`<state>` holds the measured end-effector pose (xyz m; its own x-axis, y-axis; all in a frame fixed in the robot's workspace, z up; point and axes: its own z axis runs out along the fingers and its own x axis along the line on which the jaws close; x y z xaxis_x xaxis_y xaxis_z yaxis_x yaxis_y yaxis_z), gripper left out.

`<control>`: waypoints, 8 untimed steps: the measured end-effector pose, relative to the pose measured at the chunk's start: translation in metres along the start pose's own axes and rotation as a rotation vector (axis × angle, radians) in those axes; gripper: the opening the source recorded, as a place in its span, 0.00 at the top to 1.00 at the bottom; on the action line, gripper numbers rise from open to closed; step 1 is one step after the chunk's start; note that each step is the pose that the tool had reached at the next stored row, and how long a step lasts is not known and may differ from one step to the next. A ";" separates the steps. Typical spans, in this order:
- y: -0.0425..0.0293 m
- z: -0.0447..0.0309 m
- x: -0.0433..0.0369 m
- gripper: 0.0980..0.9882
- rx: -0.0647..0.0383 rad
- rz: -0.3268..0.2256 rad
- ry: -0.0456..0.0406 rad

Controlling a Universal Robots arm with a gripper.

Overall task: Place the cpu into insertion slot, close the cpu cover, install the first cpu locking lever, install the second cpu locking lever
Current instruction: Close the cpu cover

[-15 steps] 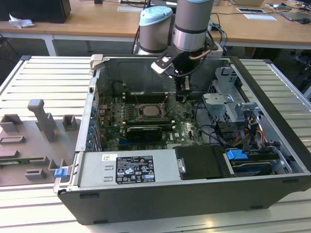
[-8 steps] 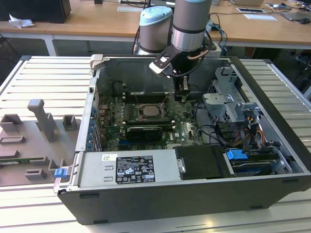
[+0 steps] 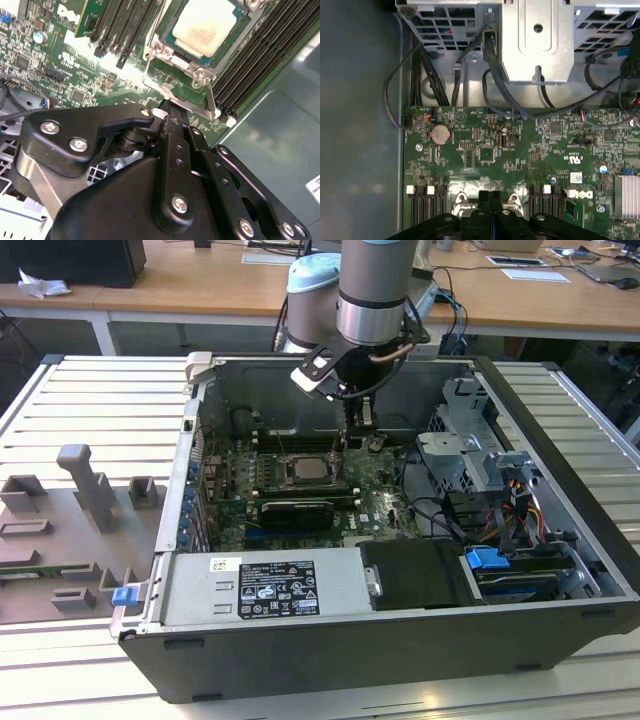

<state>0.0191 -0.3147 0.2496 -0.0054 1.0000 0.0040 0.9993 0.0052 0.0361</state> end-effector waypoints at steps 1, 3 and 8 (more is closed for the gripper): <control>-0.0014 0.0000 0.0000 0.99 0.000 0.000 0.0000; -0.0053 -0.0002 0.0000 0.99 0.000 0.000 0.0001; -0.0181 -0.0005 0.0001 0.99 0.000 0.000 0.0001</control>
<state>0.0010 -0.3147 0.2495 -0.0054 1.0000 0.0041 0.9993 0.0053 0.0362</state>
